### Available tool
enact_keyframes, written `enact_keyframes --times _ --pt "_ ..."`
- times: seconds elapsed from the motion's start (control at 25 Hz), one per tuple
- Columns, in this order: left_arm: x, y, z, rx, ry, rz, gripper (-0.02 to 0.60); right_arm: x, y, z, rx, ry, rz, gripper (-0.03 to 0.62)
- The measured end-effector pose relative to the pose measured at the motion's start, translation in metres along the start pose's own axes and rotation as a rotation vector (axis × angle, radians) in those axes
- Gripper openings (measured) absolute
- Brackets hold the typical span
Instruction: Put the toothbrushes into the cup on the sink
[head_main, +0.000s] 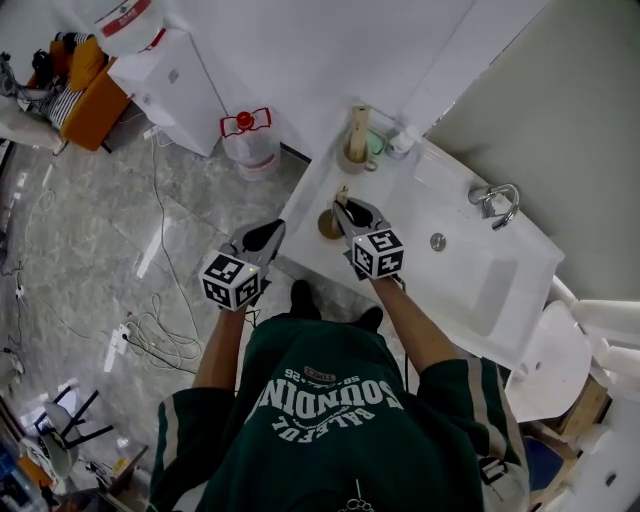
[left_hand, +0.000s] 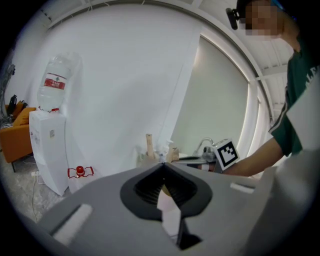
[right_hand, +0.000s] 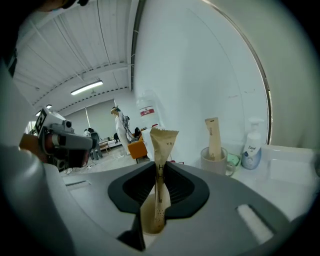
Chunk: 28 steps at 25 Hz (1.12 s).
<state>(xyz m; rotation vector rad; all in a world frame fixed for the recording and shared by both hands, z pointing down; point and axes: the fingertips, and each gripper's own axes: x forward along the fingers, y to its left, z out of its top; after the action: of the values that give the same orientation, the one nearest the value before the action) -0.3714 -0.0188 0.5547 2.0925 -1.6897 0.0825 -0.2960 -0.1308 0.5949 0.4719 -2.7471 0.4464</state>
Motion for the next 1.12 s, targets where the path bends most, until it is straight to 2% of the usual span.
enact_keyframes --times 0.12,0.36,0.44,0.52,0.72,0.88,1.08,1.12 --pt "0.007 -0.007 0.002 0.004 0.001 -0.019 0.051 -0.002 0.004 -0.017 -0.030 0.052 0.008 0.043" --pt "0.009 -0.016 0.001 0.009 0.009 -0.029 0.051 0.000 0.011 -0.025 -0.055 0.076 0.026 0.048" --pt "0.008 -0.017 0.000 0.014 0.014 -0.027 0.051 0.000 0.014 -0.025 -0.056 0.087 0.028 0.079" --pt "0.007 -0.020 -0.001 0.018 0.017 -0.028 0.051 -0.002 0.015 -0.024 -0.060 0.090 0.020 0.100" --pt "0.017 -0.037 0.004 0.026 0.014 -0.046 0.051 -0.022 0.011 -0.018 -0.040 0.063 -0.002 0.103" --pt "0.033 -0.064 0.009 0.040 0.008 -0.084 0.051 -0.053 -0.007 -0.009 -0.025 0.035 -0.044 0.103" --pt "0.064 -0.105 0.009 0.057 0.015 -0.149 0.051 -0.110 -0.048 0.008 -0.015 -0.045 -0.155 0.097" --pt "0.071 -0.113 0.009 0.060 0.018 -0.163 0.051 -0.122 -0.057 0.009 -0.009 -0.054 -0.178 0.075"
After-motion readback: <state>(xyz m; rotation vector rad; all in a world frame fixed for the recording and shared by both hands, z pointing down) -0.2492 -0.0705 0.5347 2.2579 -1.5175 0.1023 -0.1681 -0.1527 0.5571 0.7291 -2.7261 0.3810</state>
